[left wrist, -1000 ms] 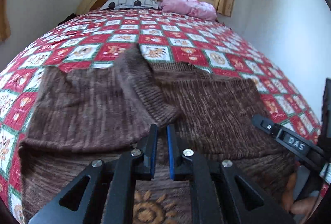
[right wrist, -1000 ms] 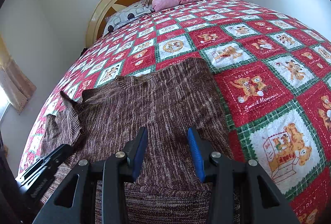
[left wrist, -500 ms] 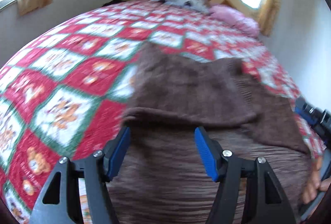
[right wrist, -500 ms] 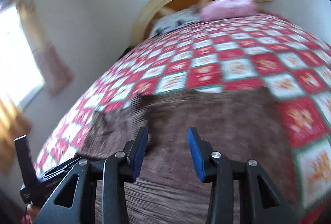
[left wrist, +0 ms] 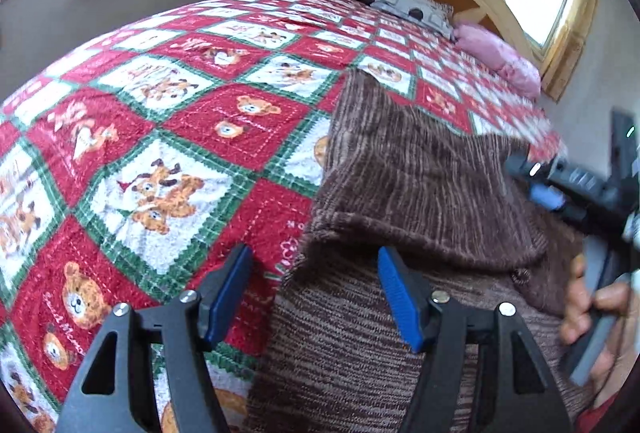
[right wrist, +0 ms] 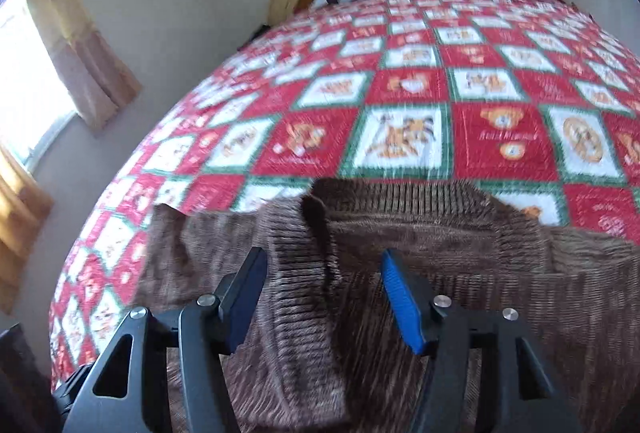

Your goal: Fold small clothes

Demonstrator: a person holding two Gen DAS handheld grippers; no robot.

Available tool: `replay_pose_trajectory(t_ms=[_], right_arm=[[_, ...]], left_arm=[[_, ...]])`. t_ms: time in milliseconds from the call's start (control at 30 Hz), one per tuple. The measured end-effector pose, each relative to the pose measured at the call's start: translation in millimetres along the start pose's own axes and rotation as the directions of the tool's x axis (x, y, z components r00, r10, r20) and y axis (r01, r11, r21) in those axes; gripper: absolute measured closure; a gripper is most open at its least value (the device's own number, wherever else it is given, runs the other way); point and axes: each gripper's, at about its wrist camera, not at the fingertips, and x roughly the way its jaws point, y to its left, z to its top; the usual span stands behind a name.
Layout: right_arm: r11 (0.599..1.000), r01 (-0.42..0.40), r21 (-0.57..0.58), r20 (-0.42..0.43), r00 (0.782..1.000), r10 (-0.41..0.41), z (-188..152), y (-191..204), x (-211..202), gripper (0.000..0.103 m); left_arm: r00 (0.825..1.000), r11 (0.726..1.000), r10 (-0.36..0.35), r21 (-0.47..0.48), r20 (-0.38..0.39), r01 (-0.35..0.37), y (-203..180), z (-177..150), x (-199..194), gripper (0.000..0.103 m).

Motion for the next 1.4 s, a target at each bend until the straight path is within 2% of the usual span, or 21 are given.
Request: replay_pose_trajectory(t_ms=[33, 67, 100, 133, 200, 333, 400, 500, 533, 633, 733, 767, 800, 867, 900, 1000, 1133, 1233, 1300, 1400], right_arm=[[1.000, -0.012, 0.001, -0.016, 1.000, 0.012, -1.6, -2.3, 4.2, 0.066], [1.000, -0.020, -0.003, -0.033, 0.999, 0.020, -4.6, -2.6, 7.5, 0.081], [1.000, -0.003, -0.019, -0.022, 1.000, 0.003, -7.5, -1.3, 5.8, 0.093], [0.999, 0.003, -0.043, 0.007, 1.000, -0.003, -9.9, 1.0, -0.6, 0.098], [0.999, -0.008, -0.040, 0.041, 0.999, 0.009, -10.7, -0.4, -14.7, 0.098], [0.996, -0.045, 0.079, 0.123, 0.992, 0.035, -13.3, -17.2, -49.2, 0.098], [0.991, -0.015, 0.135, 0.108, 0.994, 0.000, -17.6, -28.6, -51.1, 0.098], [0.984, 0.062, 0.168, 0.033, 0.997, -0.069, -25.7, -40.1, -36.9, 0.098], [0.980, 0.071, 0.187, 0.008, 0.997, -0.074, -28.2, -45.1, -26.9, 0.098], [0.973, 0.035, 0.227, 0.031, 0.999, -0.043, -29.9, -51.6, -30.8, 0.097], [0.955, -0.026, 0.297, 0.041, 0.999, 0.014, -31.4, -59.9, -44.7, 0.088], [0.945, -0.083, 0.316, 0.063, 0.996, 0.067, -35.5, -63.6, -53.4, 0.079], [0.939, -0.131, 0.318, 0.082, 0.991, 0.111, -40.8, -65.8, -61.4, 0.066], [0.941, -0.156, 0.301, 0.099, 0.986, 0.132, -51.5, -64.0, -73.6, 0.054], [0.946, -0.153, 0.286, 0.103, 0.986, 0.129, -58.3, -61.8, -79.2, 0.053], [0.960, -0.148, 0.239, 0.067, 0.988, 0.136, -68.5, -52.5, -74.9, 0.053], [0.999, 0.016, 0.045, 0.017, 1.000, -0.017, -70.1, -15.7, -63.8, 0.055], [0.996, 0.070, -0.064, -0.007, 0.998, -0.070, -70.9, 3.9, -57.8, 0.064], [0.988, 0.088, -0.125, -0.055, 0.994, -0.096, -74.6, 12.3, -50.7, 0.087], [0.994, 0.061, -0.087, -0.078, 0.995, -0.068, -76.1, 6.2, -56.0, 0.094]], left_arm=[[1.000, 1.000, -0.016, -0.022, 0.005, 0.016, 3.8, 0.2, -0.4, 0.035], [0.999, 0.999, -0.032, -0.044, 0.012, 0.032, 7.3, 0.2, -1.1, 0.035], [0.999, 0.997, -0.043, -0.061, 0.018, 0.044, 9.6, 0.3, -1.3, 0.035], [0.998, 0.996, -0.053, -0.077, 0.023, 0.054, 11.6, 0.7, -1.4, 0.035], [0.997, 0.993, -0.064, -0.102, 0.033, 0.067, 14.1, 0.8, -2.7, 0.035], [0.996, 0.985, -0.071, -0.156, 0.054, 0.078, 22.6, 0.1, -5.3, 0.041], [0.994, 0.979, -0.085, -0.180, 0.062, 0.095, 26.6, -0.3, -5.8, 0.041], [0.995, 0.980, -0.079, -0.179, 0.065, 0.090, 25.6, -0.9, -6.5, 0.041], [0.995, 0.981, -0.074, -0.177, 0.065, 0.085, 25.2, -0.8, -6.4, 0.041], [0.995, 0.980, -0.074, -0.178, 0.065, 0.085, 25.4, -0.7, -6.2, 0.041], [0.994, 0.977, -0.087, -0.187, 0.067, 0.098, 27.9, -1.2, -5.8, 0.041], [0.994, 0.977, -0.090, -0.189, 0.067, 0.101, 28.3, -1.3, -5.7, 0.041], [0.994, 0.977, -0.089, -0.189, 0.067, 0.100, 28.0, -1.5, -5.8, 0.041], [0.994, 0.978, -0.085, -0.186, 0.066, 0.096, 28.0, -1.3, -5.6, 0.041], [0.994, 0.978, -0.084, -0.184, 0.065, 0.094, 28.0, -1.5, -5.3, 0.041], [0.994, 0.978, -0.085, -0.185, 0.065, 0.095, 27.8, -1.9, -5.6, 0.041], [0.994, 0.978, -0.087, -0.186, 0.067, 0.099, 27.5, -2.0, -5.4, 0.041], [0.994, 0.978, -0.086, -0.185, 0.066, 0.097, 27.4, -2.1, -5.5, 0.041], [0.994, 0.979, -0.087, -0.178, 0.064, 0.097, 27.2, -2.2, -5.5, 0.039], [0.994, 0.979, -0.087, -0.177, 0.064, 0.097, 26.4, -2.1, -5.5, 0.038]])
